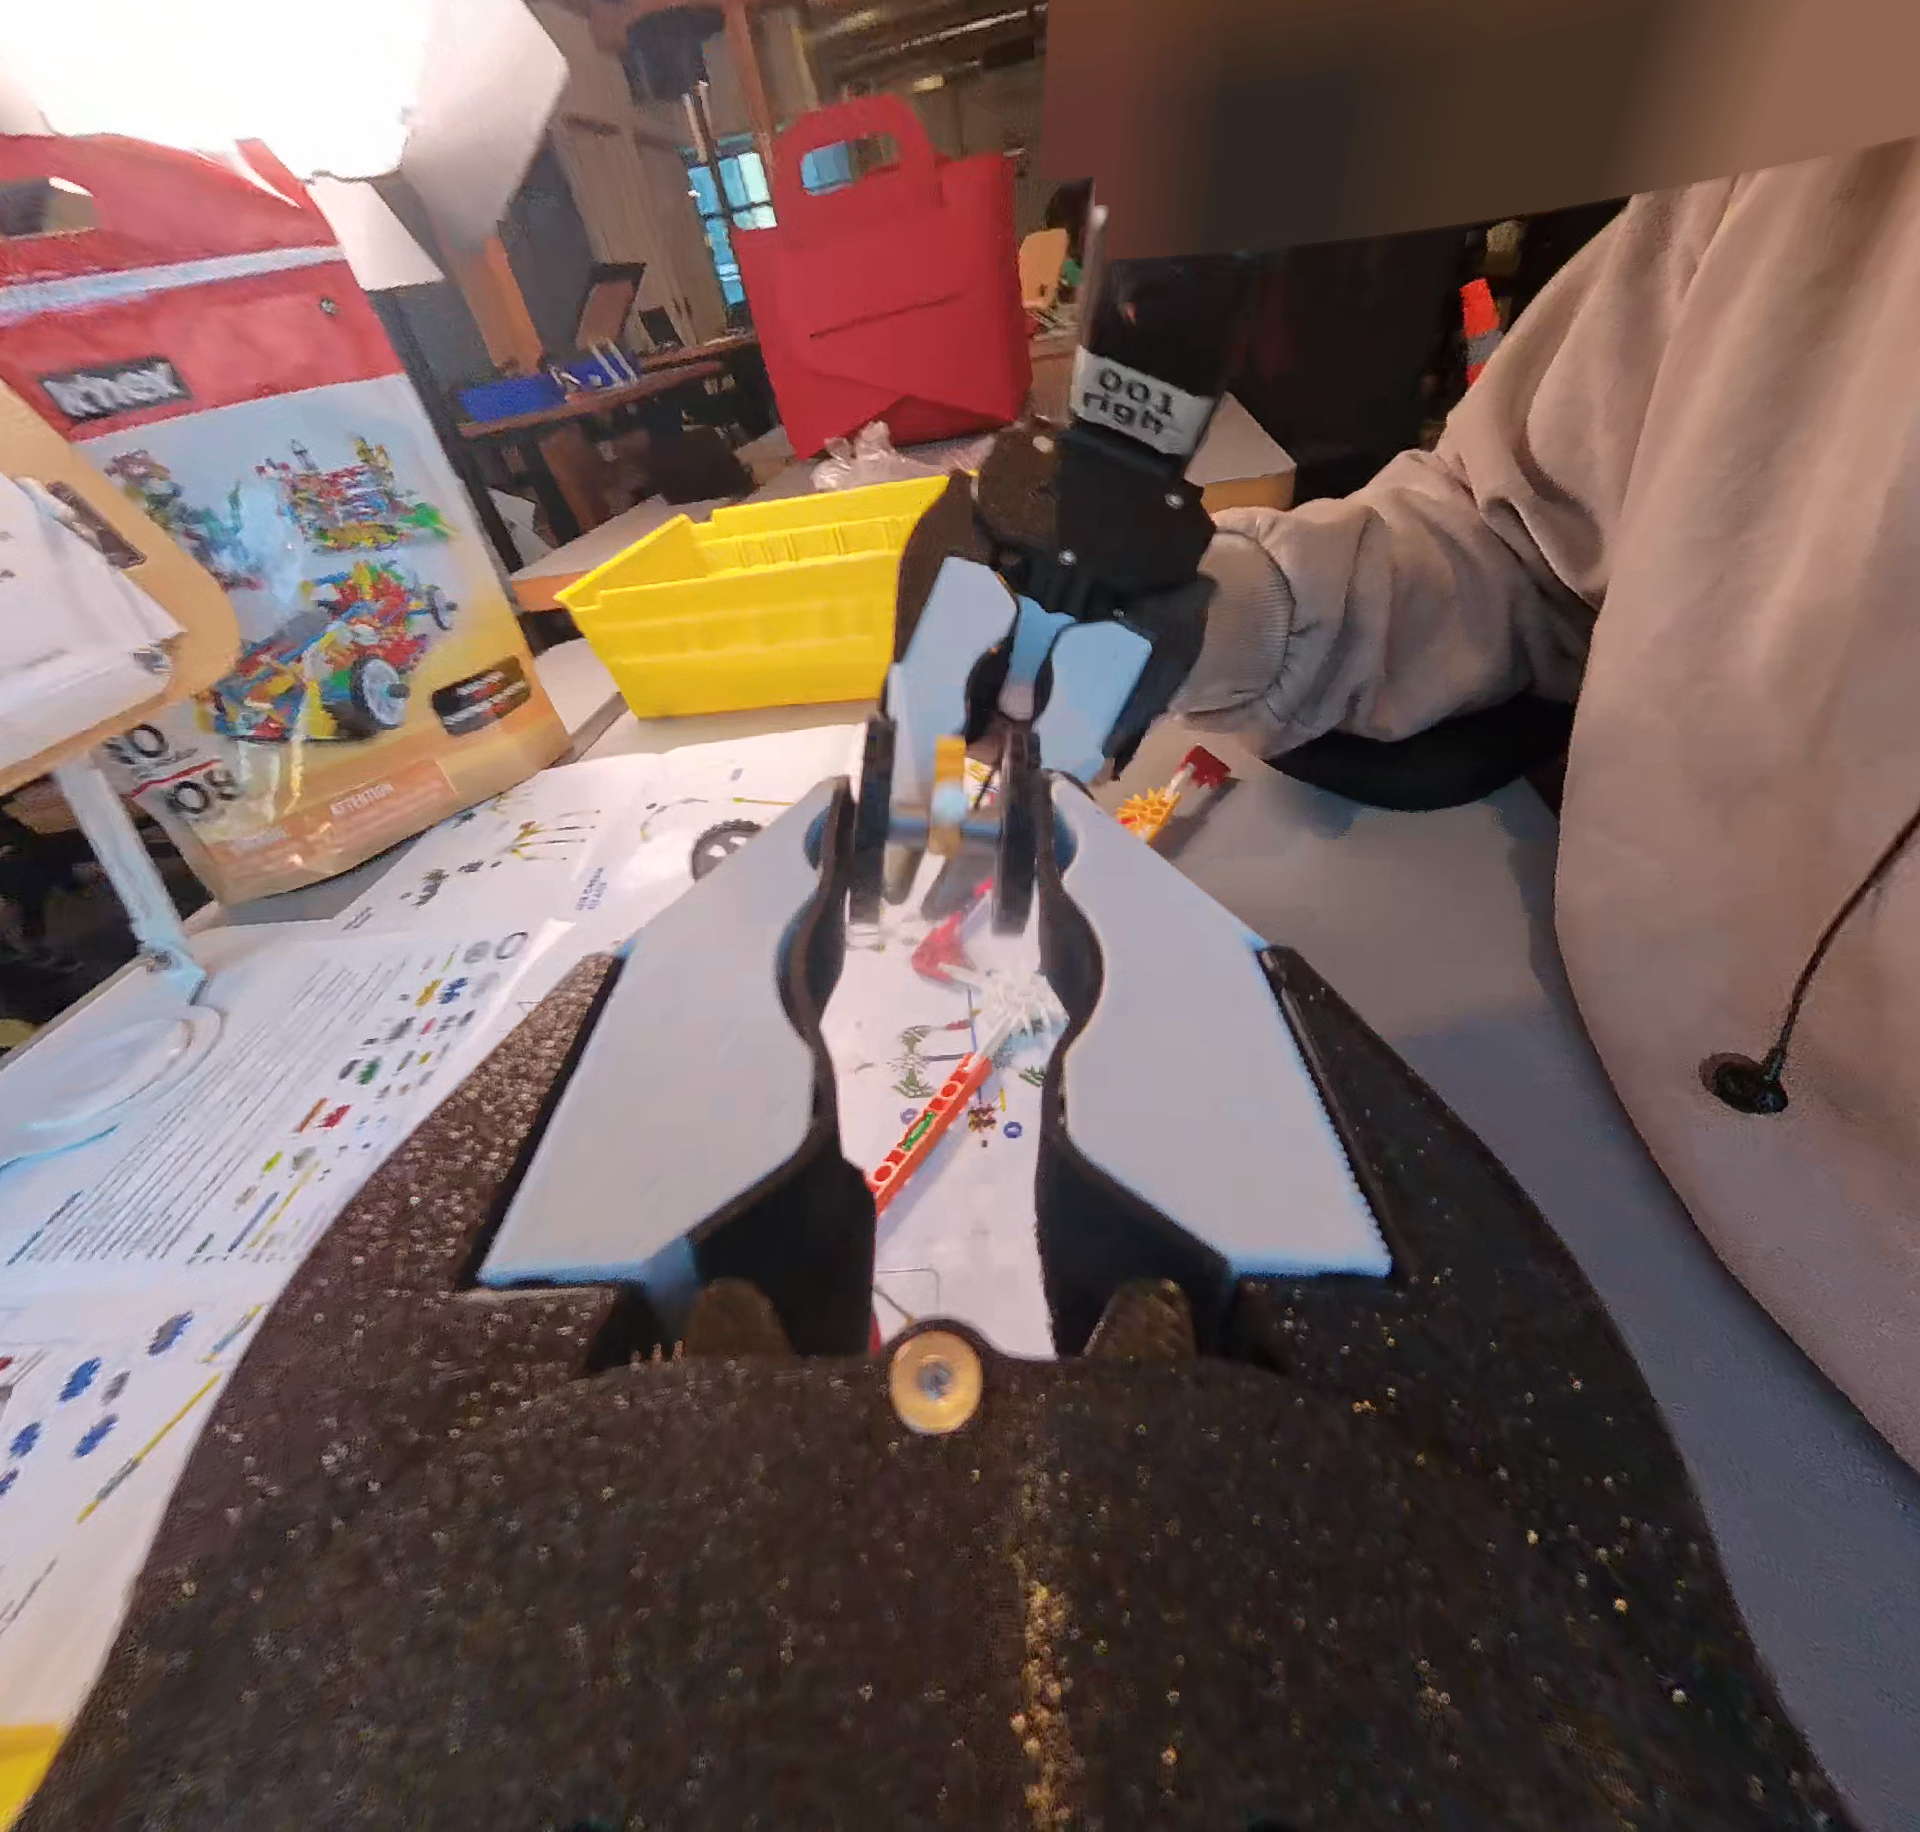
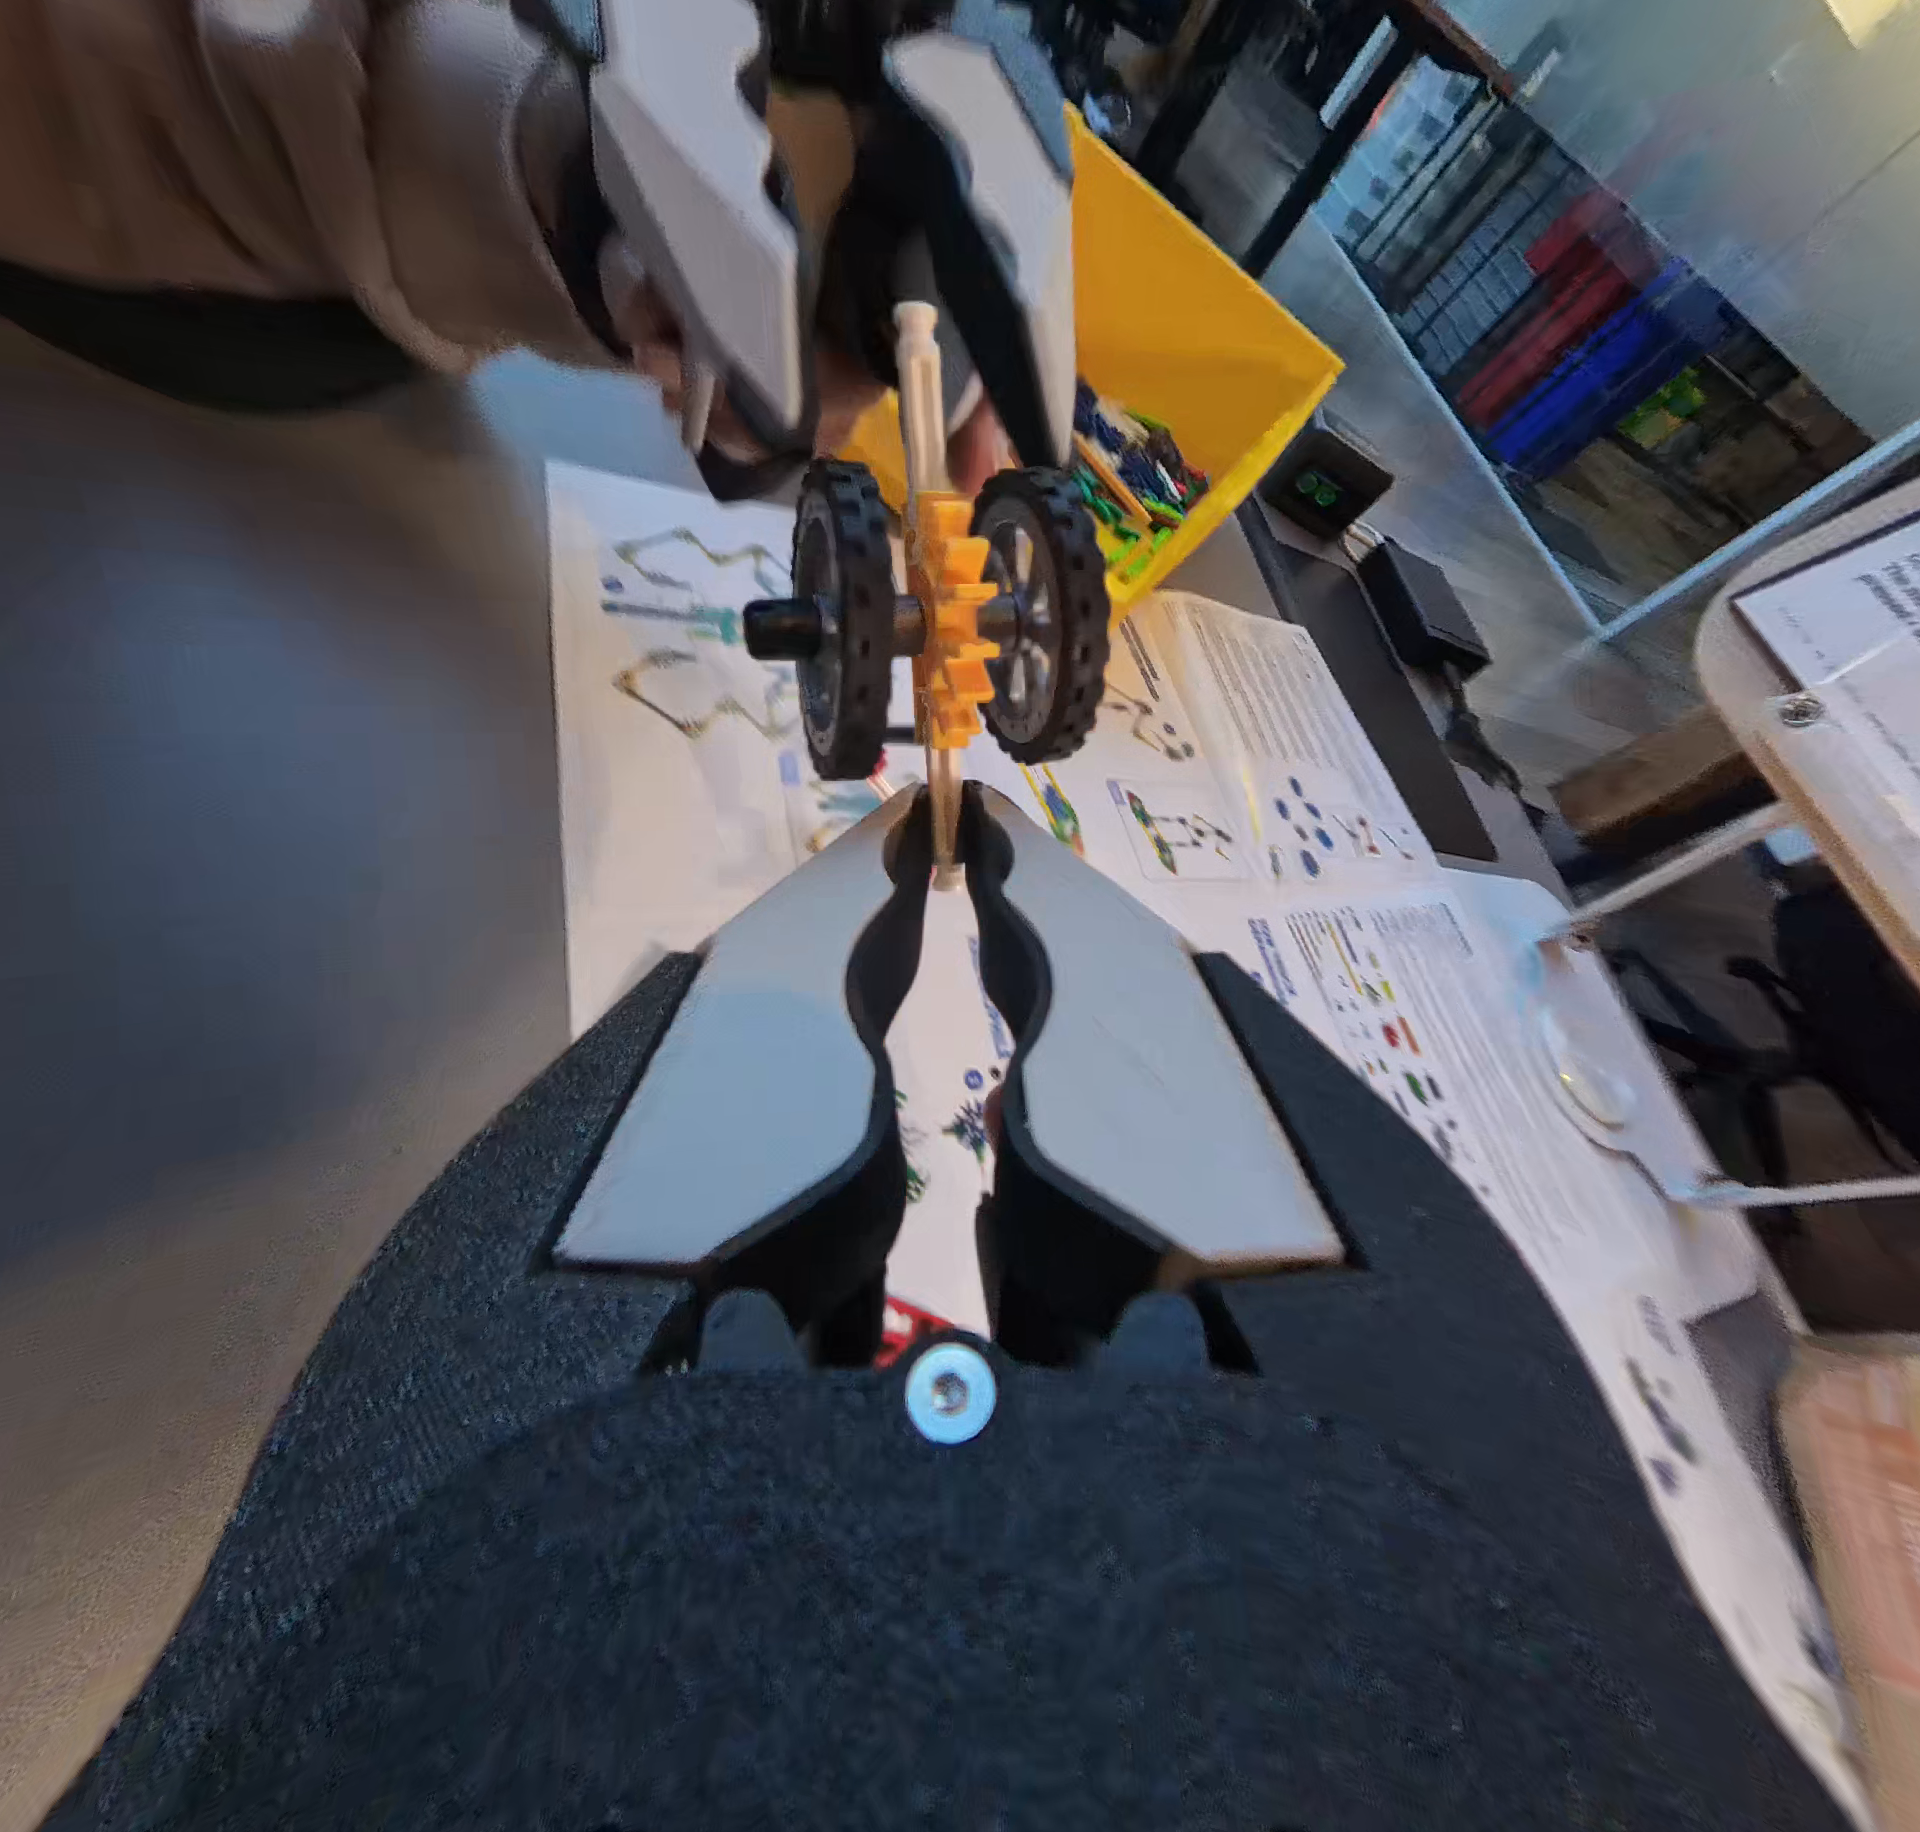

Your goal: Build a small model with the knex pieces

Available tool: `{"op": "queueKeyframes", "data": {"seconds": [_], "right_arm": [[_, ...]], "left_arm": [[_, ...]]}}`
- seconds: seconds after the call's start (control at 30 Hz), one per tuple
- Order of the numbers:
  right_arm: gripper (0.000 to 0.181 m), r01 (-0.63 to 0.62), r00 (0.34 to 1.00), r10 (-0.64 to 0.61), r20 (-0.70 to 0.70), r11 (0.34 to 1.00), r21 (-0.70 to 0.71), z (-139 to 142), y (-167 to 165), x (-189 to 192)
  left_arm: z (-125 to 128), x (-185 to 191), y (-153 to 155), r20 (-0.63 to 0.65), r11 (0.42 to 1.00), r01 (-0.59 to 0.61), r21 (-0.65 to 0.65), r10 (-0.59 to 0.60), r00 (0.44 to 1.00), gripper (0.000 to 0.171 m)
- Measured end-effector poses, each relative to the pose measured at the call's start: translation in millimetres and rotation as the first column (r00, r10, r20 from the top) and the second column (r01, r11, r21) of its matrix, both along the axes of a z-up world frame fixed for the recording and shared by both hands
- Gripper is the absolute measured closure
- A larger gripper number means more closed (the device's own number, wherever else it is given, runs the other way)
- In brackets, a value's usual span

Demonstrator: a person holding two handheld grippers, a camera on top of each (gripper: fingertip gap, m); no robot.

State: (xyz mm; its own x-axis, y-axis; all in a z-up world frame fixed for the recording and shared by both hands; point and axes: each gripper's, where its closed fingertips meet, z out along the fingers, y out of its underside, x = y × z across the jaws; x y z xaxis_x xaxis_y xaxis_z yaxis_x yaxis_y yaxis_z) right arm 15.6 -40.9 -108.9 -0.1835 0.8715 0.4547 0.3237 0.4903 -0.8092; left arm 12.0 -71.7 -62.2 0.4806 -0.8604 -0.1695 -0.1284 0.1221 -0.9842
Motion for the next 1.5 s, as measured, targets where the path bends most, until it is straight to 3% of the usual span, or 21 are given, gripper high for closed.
{"op": "queueKeyframes", "data": {"seconds": [0.1, 0.2, 0.27, 0.47, 0.57, 0.67, 0.8, 0.97, 1.07, 1.17, 1.37, 1.5], "right_arm": [[0.178, 0.049, 0.995, -0.058, 0.077, 0.993, 0.11, -15, 14, 4], [0.179, 0.049, 0.993, -0.064, 0.098, 0.987, 0.155, -22, 16, 3], [0.179, 0.043, 0.994, -0.06, 0.094, 0.984, 0.175, -23, 16, 2], [0.179, 0.003, 0.994, -0.03, 0.11, 0.971, 0.239, -26, 13, 4], [0.179, -0.005, 0.994, -0.025, 0.109, 0.962, 0.271, -27, 13, 4], [0.179, -0.036, 0.994, 0.004, 0.11, 0.954, 0.298, -26, 9, 5], [0.178, -0.034, 0.996, 0.006, 0.085, 0.941, 0.335, -19, 7, 2], [0.178, 0.055, 0.993, -0.09, 0.08, 0.931, 0.362, -17, 23, 3], [0.179, 0.191, 0.977, -0.209, 0.046, 0.948, 0.253, -17, 41, 2], [0.178, 0.299, 0.952, -0.305, 0.018, 0.942, 0.153, -24, 55, 0], [0.178, 0.425, 0.903, -0.428, -0.035, 0.903, -0.063, -24, 73, -6], [0.177, 0.487, 0.868, -0.495, -0.041, 0.864, -0.127, -27, 83, -6]], "left_arm": [[11, -15, 7, -0.031, 0.996, -0.085, 0.011, 0.085, 0.996, 0.152], [-27, -23, 20, -0.347, 0.983, -0.186, -0.004, 0.173, 0.922, 0.152], [-42, -27, 25, -0.437, 0.975, -0.223, 0.001, 0.201, 0.877, 0.156], [-63, -28, 26, -0.569, 0.974, -0.226, 0.017, 0.195, 0.799, 0.163], [-65, -26, 21, -0.586, 0.98, -0.2, -0.021, 0.15, 0.797, 0.153], [-67, -27, 20, -0.596, 0.979, -0.198, -0.05, 0.13, 0.792, 0.155], [-82, -27, 21, -0.681, 0.976, -0.208, -0.063, 0.11, 0.724, 0.161], [-80, -28, 40, -0.665, 0.946, -0.324, -0.032, 0.221, 0.714, 0.168], [-77, -30, 57, -0.603, 0.902, -0.431, 0.005, 0.347, 0.719, 0.168], [-82, -32, 70, -0.568, 0.849, -0.527, 0.032, 0.449, 0.689, 0.169], [-78, -38, 88, -0.473, 0.763, -0.646, -0.012, 0.565, 0.676, 0.168], [-79, -37, 97, -0.372, 0.729, -0.668, -0.147, 0.585, 0.72, 0.168]]}}
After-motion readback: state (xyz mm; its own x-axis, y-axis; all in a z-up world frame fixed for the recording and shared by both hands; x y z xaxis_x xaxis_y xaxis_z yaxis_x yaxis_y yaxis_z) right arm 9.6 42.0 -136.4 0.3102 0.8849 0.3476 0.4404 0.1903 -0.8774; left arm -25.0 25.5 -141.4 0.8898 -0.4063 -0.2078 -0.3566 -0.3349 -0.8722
